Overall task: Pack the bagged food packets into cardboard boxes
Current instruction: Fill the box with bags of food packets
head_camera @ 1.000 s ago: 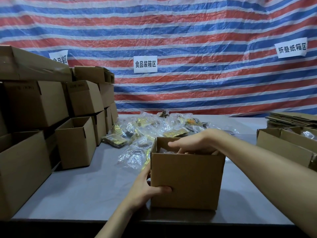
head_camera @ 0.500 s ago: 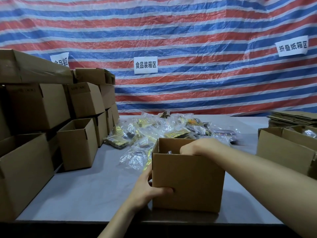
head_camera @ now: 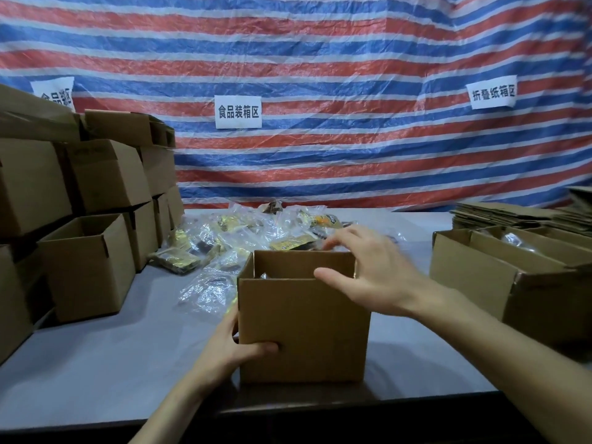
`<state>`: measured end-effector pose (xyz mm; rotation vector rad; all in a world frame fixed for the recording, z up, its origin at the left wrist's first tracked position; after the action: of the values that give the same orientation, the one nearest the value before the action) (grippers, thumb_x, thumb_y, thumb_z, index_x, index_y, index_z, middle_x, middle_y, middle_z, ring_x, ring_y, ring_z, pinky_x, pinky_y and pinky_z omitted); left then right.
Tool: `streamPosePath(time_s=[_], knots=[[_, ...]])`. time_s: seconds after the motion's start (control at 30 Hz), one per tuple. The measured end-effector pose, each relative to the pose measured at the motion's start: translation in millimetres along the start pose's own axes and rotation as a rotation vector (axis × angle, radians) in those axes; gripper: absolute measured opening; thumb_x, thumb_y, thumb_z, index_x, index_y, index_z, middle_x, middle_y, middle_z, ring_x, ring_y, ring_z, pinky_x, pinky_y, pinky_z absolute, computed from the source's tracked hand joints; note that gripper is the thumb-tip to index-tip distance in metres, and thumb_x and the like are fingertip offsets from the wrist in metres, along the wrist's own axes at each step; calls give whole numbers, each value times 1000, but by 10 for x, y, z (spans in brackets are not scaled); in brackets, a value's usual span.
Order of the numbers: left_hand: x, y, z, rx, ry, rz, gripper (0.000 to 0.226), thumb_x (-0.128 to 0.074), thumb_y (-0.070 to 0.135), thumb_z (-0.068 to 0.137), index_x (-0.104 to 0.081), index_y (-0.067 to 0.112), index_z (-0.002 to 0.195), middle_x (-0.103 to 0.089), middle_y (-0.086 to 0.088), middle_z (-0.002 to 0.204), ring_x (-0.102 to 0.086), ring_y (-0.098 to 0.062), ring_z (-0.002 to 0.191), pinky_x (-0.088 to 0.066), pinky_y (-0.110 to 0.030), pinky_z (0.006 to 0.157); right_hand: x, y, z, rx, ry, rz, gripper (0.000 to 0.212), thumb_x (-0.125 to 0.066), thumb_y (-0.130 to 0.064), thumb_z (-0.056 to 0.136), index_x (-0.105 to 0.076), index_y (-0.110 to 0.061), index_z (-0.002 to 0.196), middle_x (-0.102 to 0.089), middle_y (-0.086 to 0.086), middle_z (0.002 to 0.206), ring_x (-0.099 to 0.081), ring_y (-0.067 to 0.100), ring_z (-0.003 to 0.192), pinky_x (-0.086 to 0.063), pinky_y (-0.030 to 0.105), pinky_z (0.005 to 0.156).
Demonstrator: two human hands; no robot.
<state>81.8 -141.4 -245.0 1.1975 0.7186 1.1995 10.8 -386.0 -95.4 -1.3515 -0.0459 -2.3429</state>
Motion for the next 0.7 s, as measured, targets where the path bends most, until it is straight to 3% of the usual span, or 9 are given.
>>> streamPosePath(time_s=[0.07, 0.17, 0.23, 0.33, 0.43, 0.53, 0.63, 0.7], knots=[[0, 0, -1, 8, 17, 0, 92, -91, 43, 37, -62, 26, 123, -76, 12, 111, -71, -5, 99, -56, -28, 85, -48, 156, -218, -44, 7, 148, 56, -58, -69, 85, -55, -35, 129, -47, -17, 130, -41, -3, 118, -37, 18, 98], [5, 1, -6, 33, 30, 27, 89, -90, 46, 36, -65, 25, 118, -77, 9, 109, -72, -9, 99, -55, -25, 80, -147, 340, -422, -138, -78, 307, 52, -75, -54, 82, -53, -42, 128, -30, -20, 151, -29, -6, 133, -30, 29, 115], [-6, -5, -4, 36, 36, 72, 86, -89, 48, 34, -68, 24, 114, -78, 6, 106, -72, -13, 98, -55, -27, 81, -188, 400, -509, -140, -63, 380, 57, -82, -49, 77, -52, -47, 125, -18, -24, 157, -24, -3, 142, -29, 36, 118], [-45, 5, -3, 14, 19, 154, 63, -88, 50, 39, -79, 28, 97, -75, -1, 109, -73, -15, 95, -57, -23, 75, -183, 466, -621, -134, -21, 469, 70, -89, -50, 67, -49, -55, 124, -21, -22, 157, -27, -3, 143, -32, 34, 116], [-152, 44, -8, -22, -26, 359, 46, -79, 68, 54, -81, 38, 89, -65, 9, 117, -68, -11, 101, -56, -37, 87, -135, 596, -755, -135, 13, 494, 70, -89, -55, 61, -51, -55, 120, -38, -29, 138, -39, -15, 126, -41, 24, 105], [-391, 52, 48, -64, 78, 594, 51, -66, 85, 66, -74, 39, 87, -63, 12, 98, -60, 0, 90, -48, -27, 76, -66, 726, -864, -189, 55, 459, 72, -83, -70, 54, -51, -57, 117, -39, -29, 132, -41, -15, 121, -39, 18, 98], [-835, 136, 154, -126, 146, 597, 37, -79, 54, 77, -61, 31, 99, -63, 11, 98, -60, -6, 90, -45, -23, 72, 12, 845, -969, -269, 105, 380, 76, -76, -78, 50, -50, -54, 116, -37, -23, 131, -45, -7, 118, -40, 22, 97], [-1172, 191, 218, -107, 124, 486, 49, -87, 26, 78, -53, 26, 112, -61, 6, 109, -62, -15, 100, -50, -31, 81, 91, 920, -1047, -320, 130, 324, 77, -74, -81, 50, -50, -51, 116, -36, -19, 131, -47, -1, 117, -40, 26, 100]])
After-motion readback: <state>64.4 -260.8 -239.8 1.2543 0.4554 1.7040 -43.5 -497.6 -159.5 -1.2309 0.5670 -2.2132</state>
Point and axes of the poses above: each hand's wrist, its own z-axis towards the middle knuckle, its own x-axis out of the back of the hand, y = z × x, the point moved 1 cm from there along z, towards the middle knuckle
